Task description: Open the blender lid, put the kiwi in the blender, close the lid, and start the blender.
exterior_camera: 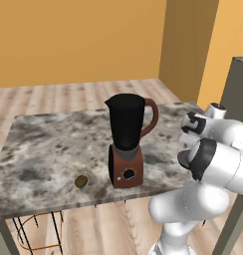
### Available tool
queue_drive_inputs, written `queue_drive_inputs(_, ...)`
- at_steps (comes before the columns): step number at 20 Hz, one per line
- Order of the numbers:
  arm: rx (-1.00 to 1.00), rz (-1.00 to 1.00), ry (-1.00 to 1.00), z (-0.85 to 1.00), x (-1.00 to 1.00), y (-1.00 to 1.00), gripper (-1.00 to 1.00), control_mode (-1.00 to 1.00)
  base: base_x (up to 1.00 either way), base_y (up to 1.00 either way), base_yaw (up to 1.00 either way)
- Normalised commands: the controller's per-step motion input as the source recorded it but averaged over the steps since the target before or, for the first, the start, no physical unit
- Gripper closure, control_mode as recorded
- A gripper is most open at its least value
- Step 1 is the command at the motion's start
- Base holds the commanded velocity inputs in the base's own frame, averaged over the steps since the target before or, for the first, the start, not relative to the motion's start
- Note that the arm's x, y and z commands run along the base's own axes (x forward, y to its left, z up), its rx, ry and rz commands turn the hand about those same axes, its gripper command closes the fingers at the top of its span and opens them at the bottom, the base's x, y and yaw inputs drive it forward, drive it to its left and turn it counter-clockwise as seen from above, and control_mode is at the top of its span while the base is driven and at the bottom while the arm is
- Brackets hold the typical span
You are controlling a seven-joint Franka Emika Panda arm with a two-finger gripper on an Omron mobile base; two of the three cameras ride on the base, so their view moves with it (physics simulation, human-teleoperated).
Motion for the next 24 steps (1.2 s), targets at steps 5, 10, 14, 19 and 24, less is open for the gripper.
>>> queue_drive_inputs(5, 0.0, 0.0, -0.15, 0.83, -0.28, 0.08, -1.0, -1.0, 0.0, 0.0, 0.0)
queue_drive_inputs(10, 0.0, 0.0, -0.25, 0.91, -0.47, 0.13, -1.0, -1.0, 0.0, 0.0, 0.0)
queue_drive_inputs(14, 0.0, 0.0, -0.32, 0.88, -0.63, 0.19, -1.0, -1.0, 0.0, 0.0, 0.0)
queue_drive_inputs(19, -0.06, 0.0, -0.35, 0.79, -0.64, 0.34, -1.0, -1.0, 0.0, 0.0, 0.0)
queue_drive_inputs(24, -0.13, 0.0, -0.3, 0.66, -0.6, 0.5, -1.0, -1.0, 0.0, 0.0, 0.0)
